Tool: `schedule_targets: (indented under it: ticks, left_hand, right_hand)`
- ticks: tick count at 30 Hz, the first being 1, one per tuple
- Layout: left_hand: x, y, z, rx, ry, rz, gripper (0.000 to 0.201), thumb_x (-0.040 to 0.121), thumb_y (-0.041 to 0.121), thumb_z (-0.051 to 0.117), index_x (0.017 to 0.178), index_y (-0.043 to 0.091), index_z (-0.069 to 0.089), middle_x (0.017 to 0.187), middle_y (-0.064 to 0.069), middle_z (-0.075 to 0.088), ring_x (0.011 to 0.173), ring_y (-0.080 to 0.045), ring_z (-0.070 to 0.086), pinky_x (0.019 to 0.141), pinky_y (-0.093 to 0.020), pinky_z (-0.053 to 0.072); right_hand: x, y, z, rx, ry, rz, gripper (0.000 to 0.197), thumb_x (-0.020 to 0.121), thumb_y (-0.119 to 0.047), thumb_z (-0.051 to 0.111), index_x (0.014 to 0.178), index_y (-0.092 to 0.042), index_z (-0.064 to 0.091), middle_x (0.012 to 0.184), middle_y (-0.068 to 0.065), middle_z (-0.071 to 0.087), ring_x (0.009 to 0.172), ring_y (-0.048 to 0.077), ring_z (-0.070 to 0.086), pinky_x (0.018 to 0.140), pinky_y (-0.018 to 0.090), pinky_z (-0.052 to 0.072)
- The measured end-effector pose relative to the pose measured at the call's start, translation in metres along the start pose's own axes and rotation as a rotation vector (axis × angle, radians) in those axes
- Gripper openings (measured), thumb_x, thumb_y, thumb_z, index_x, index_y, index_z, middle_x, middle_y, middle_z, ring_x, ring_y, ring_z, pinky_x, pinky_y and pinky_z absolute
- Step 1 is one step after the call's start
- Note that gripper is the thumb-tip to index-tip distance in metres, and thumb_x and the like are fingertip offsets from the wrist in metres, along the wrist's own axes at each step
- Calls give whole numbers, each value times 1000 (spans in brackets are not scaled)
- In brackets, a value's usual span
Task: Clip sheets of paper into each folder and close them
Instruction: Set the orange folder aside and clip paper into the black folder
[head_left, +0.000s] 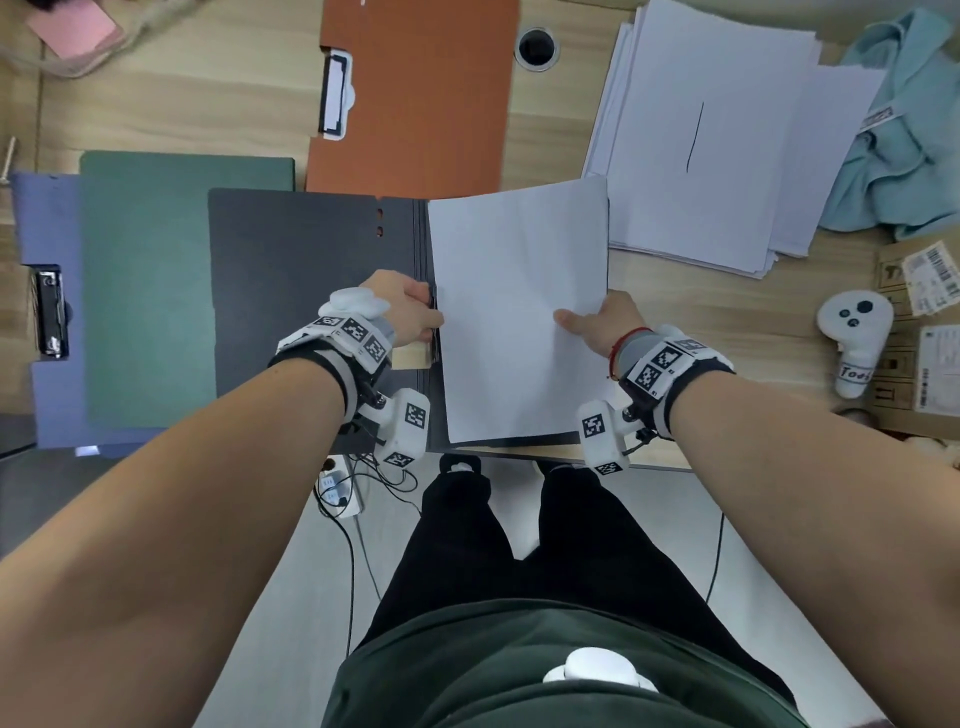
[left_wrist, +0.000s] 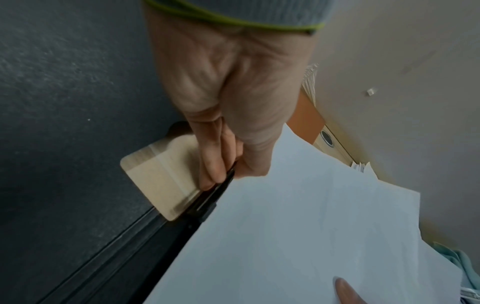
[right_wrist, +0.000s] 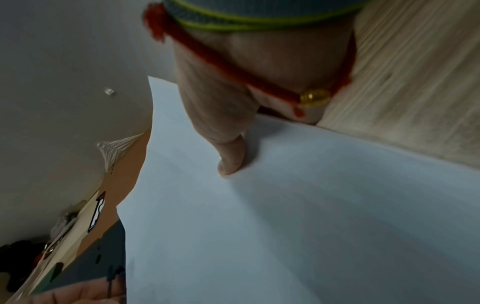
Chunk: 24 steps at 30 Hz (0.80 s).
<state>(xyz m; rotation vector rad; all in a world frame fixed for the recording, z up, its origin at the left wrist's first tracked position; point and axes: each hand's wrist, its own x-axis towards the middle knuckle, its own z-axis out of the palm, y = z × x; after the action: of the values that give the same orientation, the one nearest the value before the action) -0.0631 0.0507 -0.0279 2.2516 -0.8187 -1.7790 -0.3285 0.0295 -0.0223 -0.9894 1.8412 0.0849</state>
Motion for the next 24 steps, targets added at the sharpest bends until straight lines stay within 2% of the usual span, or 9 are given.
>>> schedule_targets:
  ticks: [4, 7, 10, 14, 18, 21, 24]
  left_hand:
    - [0, 0, 0, 63, 29, 8, 23, 68, 14, 77, 88, 22, 71, 86, -5, 78, 78, -21, 76, 85, -42, 59]
    - [-1, 1, 0, 81, 31, 11, 18, 68, 17, 76, 83, 25, 69, 85, -2, 78, 77, -19, 76, 86, -40, 59]
    - [0, 1, 1, 89, 41, 3, 20, 63, 22, 77, 81, 26, 69, 82, -1, 78, 76, -18, 76, 87, -40, 59]
    - [2, 1, 3, 100, 55, -14, 23, 60, 27, 78, 80, 28, 67, 83, -1, 77, 75, -17, 76, 85, -39, 59]
    - [9, -1, 4, 95, 54, -30, 31, 54, 29, 78, 83, 23, 71, 78, -1, 78, 76, -19, 76, 85, -40, 59]
    - [8, 0, 5, 86, 50, -36, 32, 54, 28, 79, 84, 23, 71, 79, -2, 78, 75, -18, 76, 85, -39, 59]
    - [8, 1, 6, 109, 55, -38, 32, 55, 28, 79, 85, 24, 71, 76, 0, 77, 74, -18, 76, 84, -39, 59]
  right_hand:
    - [-1, -2, 5, 6, 0, 10, 65, 87, -40, 70, 131, 1, 43, 109, 7, 47, 98, 24, 48, 79, 35, 43]
    - [-4, -4, 4, 5, -8, 15, 71, 87, -40, 69, 137, 1, 39, 120, 10, 49, 105, 26, 49, 85, 38, 45]
    - [-5, -4, 3, -5, -21, 17, 72, 87, -41, 69, 137, 1, 40, 123, 11, 50, 104, 26, 49, 86, 40, 47]
    - [-6, -5, 1, -10, -31, 19, 76, 88, -40, 69, 141, 2, 35, 137, 14, 47, 113, 28, 49, 91, 41, 46]
    - [-6, -3, 0, -21, -37, 12, 77, 90, -37, 68, 144, 5, 31, 144, 17, 42, 130, 33, 44, 93, 34, 39]
    - [-4, -3, -1, -43, -46, 6, 77, 90, -37, 67, 143, 6, 32, 144, 18, 43, 129, 32, 45, 87, 30, 36]
    - [-3, -3, -1, -51, -54, 9, 78, 90, -38, 67, 144, 6, 31, 145, 18, 42, 130, 33, 45, 87, 31, 37]
